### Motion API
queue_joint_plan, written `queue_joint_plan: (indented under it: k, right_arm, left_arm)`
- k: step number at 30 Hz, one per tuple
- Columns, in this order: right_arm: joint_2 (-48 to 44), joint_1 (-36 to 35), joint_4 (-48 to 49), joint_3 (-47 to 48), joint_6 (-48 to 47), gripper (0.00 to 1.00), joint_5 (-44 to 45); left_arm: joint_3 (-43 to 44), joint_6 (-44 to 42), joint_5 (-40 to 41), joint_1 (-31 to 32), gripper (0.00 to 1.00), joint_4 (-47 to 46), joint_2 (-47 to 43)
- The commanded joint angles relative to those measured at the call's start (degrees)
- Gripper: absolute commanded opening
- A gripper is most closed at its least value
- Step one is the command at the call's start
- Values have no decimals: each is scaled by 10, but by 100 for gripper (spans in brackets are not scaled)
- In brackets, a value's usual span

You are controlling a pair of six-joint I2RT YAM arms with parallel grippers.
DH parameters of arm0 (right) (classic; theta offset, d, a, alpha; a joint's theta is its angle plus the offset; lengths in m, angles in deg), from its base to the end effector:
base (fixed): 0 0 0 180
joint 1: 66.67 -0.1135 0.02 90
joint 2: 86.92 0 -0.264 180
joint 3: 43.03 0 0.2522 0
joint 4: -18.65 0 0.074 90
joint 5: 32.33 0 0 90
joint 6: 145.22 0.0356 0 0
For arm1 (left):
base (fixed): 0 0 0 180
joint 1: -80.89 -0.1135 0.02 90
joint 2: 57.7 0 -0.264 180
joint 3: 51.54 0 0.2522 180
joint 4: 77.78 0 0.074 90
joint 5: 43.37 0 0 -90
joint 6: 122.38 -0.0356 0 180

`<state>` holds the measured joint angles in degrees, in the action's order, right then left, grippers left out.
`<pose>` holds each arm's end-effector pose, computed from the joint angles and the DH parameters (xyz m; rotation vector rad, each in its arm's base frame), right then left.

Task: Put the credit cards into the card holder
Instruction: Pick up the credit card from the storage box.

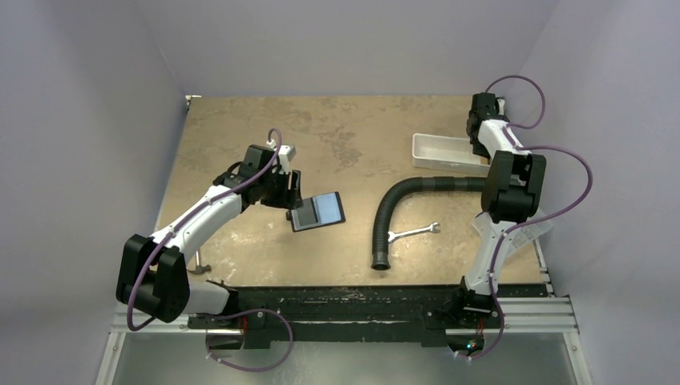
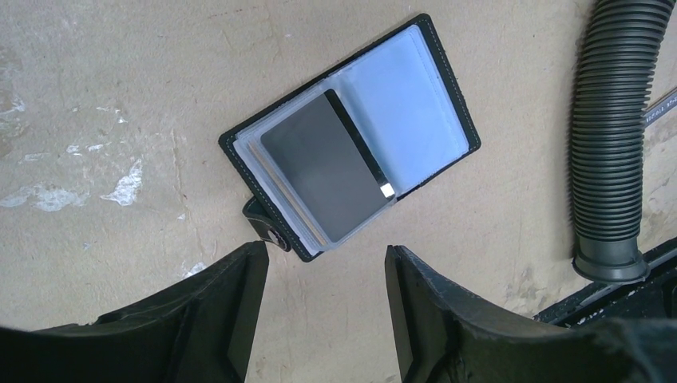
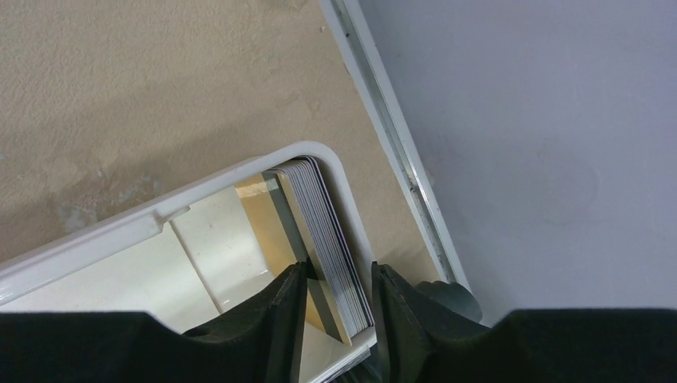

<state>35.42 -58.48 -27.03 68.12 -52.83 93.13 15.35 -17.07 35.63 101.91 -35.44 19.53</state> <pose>0.4572 -0.0867 0.2014 0.4630 2.4452 -0.8284 0.2550 -0.1053 0.2391 0.2087 2.5287 -0.4990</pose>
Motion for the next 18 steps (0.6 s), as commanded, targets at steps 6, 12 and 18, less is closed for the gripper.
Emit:
queue_joint_plan:
  k: [6,12,18]
  right_arm:
    - [-35,3,6,17,-10,37,38]
    - [-38,2,7,17,-11,30,36]
    - [-47,-3,7,16,-12,25,38]
  left_arm:
    - [-1,-12,-14,-1,60,-18,0]
    - [-1,-11,-17,-1,60,-19,2]
    - [-1,-11,-22,-1,59,-20,4]
